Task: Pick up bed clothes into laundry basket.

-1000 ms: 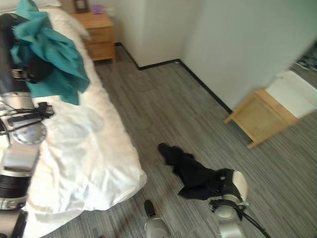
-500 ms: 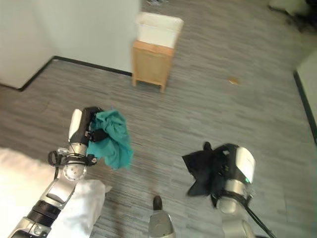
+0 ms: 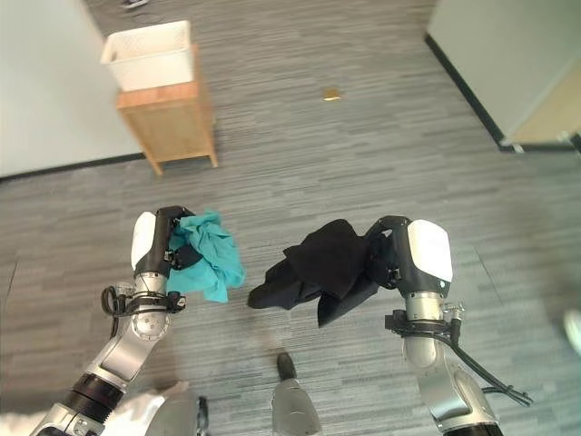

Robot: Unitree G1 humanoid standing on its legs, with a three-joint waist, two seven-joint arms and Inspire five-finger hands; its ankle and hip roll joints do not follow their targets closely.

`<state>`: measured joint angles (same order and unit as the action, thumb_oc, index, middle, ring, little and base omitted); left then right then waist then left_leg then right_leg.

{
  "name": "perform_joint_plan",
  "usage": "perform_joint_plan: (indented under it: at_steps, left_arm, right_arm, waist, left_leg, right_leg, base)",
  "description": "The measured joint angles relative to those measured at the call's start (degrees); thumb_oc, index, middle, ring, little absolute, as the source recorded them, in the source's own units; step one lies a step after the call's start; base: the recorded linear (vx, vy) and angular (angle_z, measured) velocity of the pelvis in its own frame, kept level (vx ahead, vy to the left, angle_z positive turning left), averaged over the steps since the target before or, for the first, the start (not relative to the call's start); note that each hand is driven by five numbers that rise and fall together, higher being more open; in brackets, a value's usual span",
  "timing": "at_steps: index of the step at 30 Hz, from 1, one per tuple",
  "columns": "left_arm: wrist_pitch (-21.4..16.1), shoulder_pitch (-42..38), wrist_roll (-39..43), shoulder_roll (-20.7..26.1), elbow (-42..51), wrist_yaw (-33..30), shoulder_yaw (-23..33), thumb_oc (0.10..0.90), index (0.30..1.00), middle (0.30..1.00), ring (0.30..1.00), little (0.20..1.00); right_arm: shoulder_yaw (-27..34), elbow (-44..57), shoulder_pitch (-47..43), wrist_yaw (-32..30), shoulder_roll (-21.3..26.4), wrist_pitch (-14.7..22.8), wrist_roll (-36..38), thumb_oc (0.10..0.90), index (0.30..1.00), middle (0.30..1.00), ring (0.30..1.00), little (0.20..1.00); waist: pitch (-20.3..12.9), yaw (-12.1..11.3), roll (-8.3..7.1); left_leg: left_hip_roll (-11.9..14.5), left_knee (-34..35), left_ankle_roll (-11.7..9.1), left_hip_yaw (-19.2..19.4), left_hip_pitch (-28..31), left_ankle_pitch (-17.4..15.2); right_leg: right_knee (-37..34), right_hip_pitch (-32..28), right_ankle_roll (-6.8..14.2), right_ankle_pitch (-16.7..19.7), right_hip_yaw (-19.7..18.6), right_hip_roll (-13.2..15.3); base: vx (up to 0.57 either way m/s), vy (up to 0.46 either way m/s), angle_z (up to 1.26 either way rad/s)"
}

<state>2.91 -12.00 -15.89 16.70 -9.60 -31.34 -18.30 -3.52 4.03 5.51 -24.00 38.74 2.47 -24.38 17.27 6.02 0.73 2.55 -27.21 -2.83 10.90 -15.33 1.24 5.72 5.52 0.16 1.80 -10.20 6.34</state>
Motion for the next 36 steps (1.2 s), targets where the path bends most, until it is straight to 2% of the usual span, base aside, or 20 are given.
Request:
perform_joint_plan:
  at_steps: [1,2,3,4,6,8,11,14,16,18,19,22,23,25,27,29,31,32,35,36]
  left_arm:
    - [0.1,0.2,0.0,-1.8,-1.5,-0.1,0.0,0.4,0.3,0.3,0.3,0.3]
    - [0.0,1.2,-0.2,-4.4,-3.6,-0.2,0.2,0.4,0.3,0.3,0.3,0.3]
    - [0.2,2.0,-0.5,-3.9,-4.2,-0.3,1.2,0.4,0.3,0.3,0.3,0.3]
    - [0.2,2.7,-0.8,-3.3,-4.1,-0.4,1.6,0.4,0.3,0.3,0.3,0.3]
    - [0.7,1.0,-0.9,-4.7,-3.8,-0.6,1.6,0.4,0.3,0.3,0.3,0.3]
    - [1.1,2.7,-1.1,-5.5,-2.9,-0.1,0.4,0.4,0.3,0.3,0.3,0.3]
    - [2.2,4.2,-1.0,-4.8,-3.1,-0.2,0.9,0.4,0.3,0.3,0.3,0.3]
    - [3.4,6.1,-1.0,-4.3,-5.1,0.5,-0.4,0.4,0.3,0.3,0.3,0.3]
    - [4.4,6.2,-1.0,-2.5,-5.6,1.0,-1.7,0.4,0.3,0.3,0.3,0.3]
    - [5.2,5.2,-1.1,-2.2,-5.7,1.2,-1.6,0.4,0.3,0.3,0.3,0.3]
    - [5.6,4.0,-2.7,-1.8,-6.3,1.5,-1.6,0.4,0.3,0.3,0.3,0.3]
    - [5.5,1.1,-7.5,0.3,-8.8,1.7,-1.6,0.4,0.3,0.3,0.3,0.3]
    - [5.7,-0.1,-9.0,1.4,-11.2,1.9,-1.7,0.4,0.3,0.3,0.3,0.3]
    - [6.2,-0.1,-9.9,1.9,-14.7,2.0,-1.0,0.4,0.3,0.3,0.3,0.3]
    - [7.1,-0.2,-10.4,1.9,-17.0,2.2,-1.0,0.4,0.3,0.3,0.3,0.3]
    - [6.9,0.2,-12.1,1.7,-17.7,2.2,-0.7,0.4,0.3,0.3,0.3,0.3]
    - [5.8,0.7,-12.4,1.0,-17.3,2.3,0.1,0.4,0.3,0.3,0.3,0.3]
    - [5.5,0.7,-12.3,1.4,-16.6,2.4,0.5,0.4,0.3,0.3,0.3,0.3]
    - [5.1,1.5,-10.2,1.7,-16.4,2.3,1.5,0.4,0.3,0.3,0.3,0.3]
    - [5.4,2.8,-8.7,1.4,-16.8,2.6,1.7,0.4,0.3,0.3,0.3,0.3]
  right_arm:
    - [-1.6,0.6,1.7,0.0,1.7,-0.2,0.0,0.4,0.3,0.3,0.3,0.3]
    - [-3.6,1.2,3.9,0.1,5.0,-0.3,-0.1,0.4,0.3,0.3,0.3,0.3]
    - [-6.2,1.7,4.5,0.8,3.4,-0.6,-0.1,0.4,0.3,0.3,0.3,0.3]
    - [-7.6,2.0,5.7,0.7,2.5,-0.2,-0.4,0.4,0.3,0.3,0.3,0.3]
    - [-7.6,1.5,5.4,1.0,3.4,-1.2,-0.6,0.4,0.3,0.3,0.3,0.3]
    - [-6.8,1.0,5.4,1.5,2.2,-3.0,-0.7,0.4,0.3,0.3,0.3,0.3]
    - [-6.8,1.1,5.9,1.7,-0.7,-3.0,-1.9,0.4,0.3,0.3,0.3,0.3]
    - [-6.5,0.8,7.7,2.4,-3.4,-3.2,-2.9,0.4,0.3,0.3,0.3,0.3]
    - [-5.9,1.0,7.5,2.4,-4.6,-3.2,-3.6,0.4,0.3,0.3,0.3,0.3]
    - [-5.3,1.7,7.2,2.5,-4.5,-3.1,-3.8,0.4,0.3,0.3,0.3,0.3]
    - [-4.9,1.5,7.6,2.6,-4.5,-2.9,-3.8,0.4,0.3,0.3,0.3,0.3]
    - [-4.3,1.7,9.2,2.6,-4.5,-2.5,-3.5,0.4,0.3,0.3,0.3,0.3]
    - [-4.2,1.7,9.2,2.6,-4.7,-2.5,-3.3,0.4,0.3,0.3,0.3,0.3]
    - [-4.0,-1.1,6.7,2.8,-5.2,-2.5,-3.3,0.4,0.3,0.3,0.3,0.3]
    - [-2.5,-0.8,5.7,3.2,-4.7,-2.8,-3.1,0.4,0.3,0.3,0.3,0.3]
    - [-1.6,-1.6,6.5,3.9,-4.3,-2.9,-3.1,0.4,0.3,0.3,0.3,0.3]
    - [-0.1,-3.2,6.5,4.4,-4.4,-2.6,-2.0,0.4,0.3,0.3,0.3,0.3]
    - [-0.2,-3.3,6.3,4.8,-4.2,-2.7,-1.2,0.4,0.3,0.3,0.3,0.3]
    - [-0.9,-3.6,4.1,5.3,-5.4,-3.3,0.1,0.4,0.3,0.3,0.3,0.3]
    - [-1.3,-3.8,2.6,5.2,-5.8,-3.2,0.5,0.4,0.3,0.3,0.3,0.3]
  waist:
    - [-1.8,0.1,4.01]
    - [-5.0,-0.7,11.3]
    - [-5.7,-3.5,10.31]
    - [-6.2,-1.7,8.08]
    - [-4.8,-0.2,6.18]
    - [-5.4,-2.5,6.64]
    - [-5.8,-2.3,3.76]
    - [-5.9,-1.5,1.47]
    - [-5.4,-0.4,1.67]
    - [-3.8,1.4,3.18]
    - [-2.3,4.0,4.78]
    - [-1.8,7.4,2.66]
    - [-2.9,7.5,0.37]
    - [-3.0,7.2,0.54]
    - [-3.2,8.7,2.05]
    - [-3.0,10.7,2.05]
    - [-2.9,10.0,1.7]
    - [-2.1,8.9,-0.18]
    - [0.1,3.4,-4.54]
    - [0.5,2.9,-4.32]
  left_leg:
    - [1.0,9.5,-0.6,3.2,-0.1,-1.1]
    - [4.9,17.1,-0.6,2.6,-1.3,-6.1]
    - [4.6,18.4,-1.8,4.3,1.1,-0.8]
    - [4.3,18.1,-2.7,8.4,1.1,-1.2]
    - [2.6,17.0,-1.7,13.1,0.8,-2.4]
    - [1.3,21.0,0.0,12.7,4.3,-2.5]
    - [-3.6,25.2,8.2,11.4,8.8,3.6]
    - [-5.5,27.8,9.5,5.2,14.4,1.6]
    - [-5.1,29.5,9.3,1.1,16.8,1.6]
    - [-2.4,30.1,8.5,-3.6,18.4,0.8]
    - [1.1,29.8,7.1,-8.2,19.2,0.1]
    - [3.8,31.4,7.4,-11.5,22.2,-2.2]
    - [4.7,32.6,3.8,-11.6,23.5,-3.2]
    - [4.9,24.0,-5.2,-12.9,24.3,-10.3]
    - [4.1,17.4,-5.8,-13.7,24.2,-13.4]
    - [4.7,18.4,-6.9,-14.7,28.9,-10.6]
    - [5.4,-4.6,-6.3,-13.5,25.1,3.1]
    - [6.0,-12.0,-5.3,-12.8,20.4,6.3]
    - [5.0,-22.5,-3.3,-5.4,11.3,3.7]
    - [3.8,-20.5,-2.9,-5.5,7.6,2.2]
  right_leg:
    - [-0.1,-0.2,2.5,-1.0,2.4,-1.8]
    - [2.6,0.5,4.8,-4.8,1.3,-8.3]
    - [17.1,4.8,5.8,-11.6,-0.6,-9.2]
    - [25.6,5.0,4.6,-18.2,1.8,-8.6]
    - [13.1,-4.6,0.0,-20.8,3.2,-5.8]
    - [7.4,-8.0,1.7,-19.7,1.8,-4.7]
    - [9.8,-11.7,5.4,-21.4,2.7,-1.9]
    - [41.9,-0.6,12.7,-17.6,3.4,-1.9]
    - [47.7,4.0,9.6,-18.2,5.3,-0.5]
    - [44.5,10.0,6.0,-20.3,5.1,-1.6]
    - [37.7,12.1,4.5,-21.5,3.3,-6.4]
    - [8.3,14.2,8.5,-13.6,-0.4,-5.4]
    - [3.3,15.4,11.0,-8.7,3.0,-2.6]
    - [7.3,16.2,11.8,-2.9,8.3,-3.1]
    - [8.3,14.8,10.9,-2.5,9.7,-4.3]
    - [10.5,11.3,5.3,-5.0,11.7,-6.4]
    - [10.5,7.4,-2.8,-6.2,13.4,-9.1]
    - [9.4,5.7,-6.1,-5.5,12.6,-9.1]
    - [2.8,0.1,-4.6,-0.5,8.1,-8.1]
    - [2.1,-1.9,6.9,-6.8,9.8,-6.8]
  base:
    - [0.65,-0.081,-0.92]
    - [0.66,-0.102,-1.51]
    - [0.64,-0.114,-1.02]
    - [0.69,-0.091,-0.29]
    - [0.83,-0.068,0.84]
    - [0.63,-0.129,0.15]
    - [0.5,-0.17,0.38]
    - [0.75,-0.257,0.7]
    - [0.44,-0.218,0.81]
    - [0.72,-0.525,1.07]
    - [0.6,-0.426,1.68]
    - [0.74,-0.426,1.65]
    - [0.57,-0.377,1.08]
    - [0.53,-0.437,0.38]
    - [0.43,-0.418,0.38]
    - [0.53,-0.593,0.74]
    - [0.58,-0.705,0.39]
    - [0.42,-0.458,0.1]
    - [0.49,-0.191,-0.62]
    - [0.67,-0.005,-0.58]
